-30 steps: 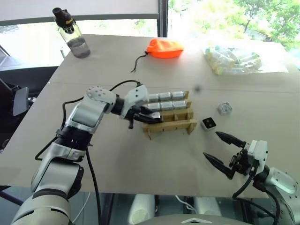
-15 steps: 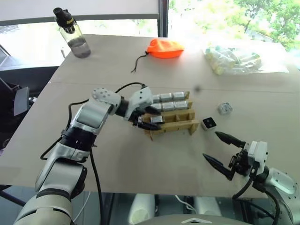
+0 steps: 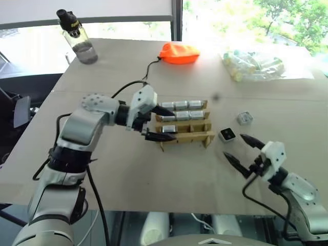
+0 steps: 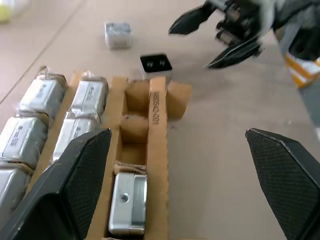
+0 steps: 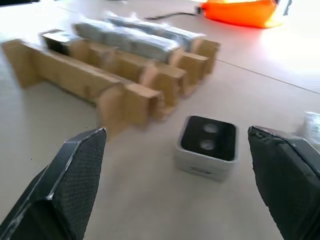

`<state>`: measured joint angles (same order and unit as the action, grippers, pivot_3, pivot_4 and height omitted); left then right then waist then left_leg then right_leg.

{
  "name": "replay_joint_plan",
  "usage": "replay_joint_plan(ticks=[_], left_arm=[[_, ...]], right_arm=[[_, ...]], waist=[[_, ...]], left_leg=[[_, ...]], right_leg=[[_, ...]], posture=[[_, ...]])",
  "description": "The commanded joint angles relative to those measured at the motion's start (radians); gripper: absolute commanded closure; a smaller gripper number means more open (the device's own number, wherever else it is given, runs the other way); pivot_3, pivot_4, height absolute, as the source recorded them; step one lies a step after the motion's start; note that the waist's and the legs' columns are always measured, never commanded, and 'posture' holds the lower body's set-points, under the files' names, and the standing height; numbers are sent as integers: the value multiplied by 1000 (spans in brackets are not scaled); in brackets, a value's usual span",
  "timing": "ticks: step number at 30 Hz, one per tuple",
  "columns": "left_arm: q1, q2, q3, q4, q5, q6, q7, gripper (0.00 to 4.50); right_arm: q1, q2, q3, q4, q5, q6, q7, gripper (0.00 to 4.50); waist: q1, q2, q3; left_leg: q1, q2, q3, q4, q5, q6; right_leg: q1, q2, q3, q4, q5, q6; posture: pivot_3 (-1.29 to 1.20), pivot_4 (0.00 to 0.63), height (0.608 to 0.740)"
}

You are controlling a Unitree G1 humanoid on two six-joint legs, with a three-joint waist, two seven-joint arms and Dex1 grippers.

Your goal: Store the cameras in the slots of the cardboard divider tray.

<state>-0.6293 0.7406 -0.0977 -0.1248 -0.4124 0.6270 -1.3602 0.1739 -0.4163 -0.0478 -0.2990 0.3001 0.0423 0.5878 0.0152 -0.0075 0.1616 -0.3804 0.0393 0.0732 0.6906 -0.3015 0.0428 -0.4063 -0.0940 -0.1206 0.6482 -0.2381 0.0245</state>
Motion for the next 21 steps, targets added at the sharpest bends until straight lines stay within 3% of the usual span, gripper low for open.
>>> replay_joint_plan(ticks=[1,7,13,16,19,20,21], left_arm=[[63,32,87,-116,-92,61,39,62],[212,111,120,-229,-104,109,118,62],[301,112,172,-318,-163,116,187,62],[314,118,187,-344,-185,99,190,0],[313,121,192,-349,-196,72,181,0],[313,120,192,-348,-196,59,178,0],[312,120,192,-348,-197,50,178,0]], right_arm=[[-35,33,29,-30,-53,104,-99,0],[-79,89,48,-13,-45,200,-152,0],[-125,106,42,11,-62,219,-173,0],[-137,107,33,17,-58,221,-177,876],[-139,101,30,21,-59,218,-172,2368],[-139,99,30,22,-60,216,-170,2637],[-139,97,29,23,-61,214,-169,2631]], waist=[[-2,0,0],[-3,0,0],[0,0,0],[-1,0,0],[-2,0,0],[-2,0,0],[-2,0,0]], left_leg=[[0,0,1,0,0,0],[0,0,0,0,0,0],[0,0,0,0,0,0],[0,0,0,0,0,0],[0,0,0,-1,0,0],[0,0,0,-1,0,0],[0,0,0,-1,0,0]], right_leg=[[0,0,0,0,0,0],[0,-1,1,0,0,0],[0,-1,2,0,0,0],[0,-1,2,0,0,0],[0,0,2,-1,0,0],[0,0,2,0,0,0],[0,0,2,0,0,0]], posture=[[0,150,726],[0,150,726],[0,150,726],[0,150,726],[0,150,726],[0,150,726],[0,150,726]])
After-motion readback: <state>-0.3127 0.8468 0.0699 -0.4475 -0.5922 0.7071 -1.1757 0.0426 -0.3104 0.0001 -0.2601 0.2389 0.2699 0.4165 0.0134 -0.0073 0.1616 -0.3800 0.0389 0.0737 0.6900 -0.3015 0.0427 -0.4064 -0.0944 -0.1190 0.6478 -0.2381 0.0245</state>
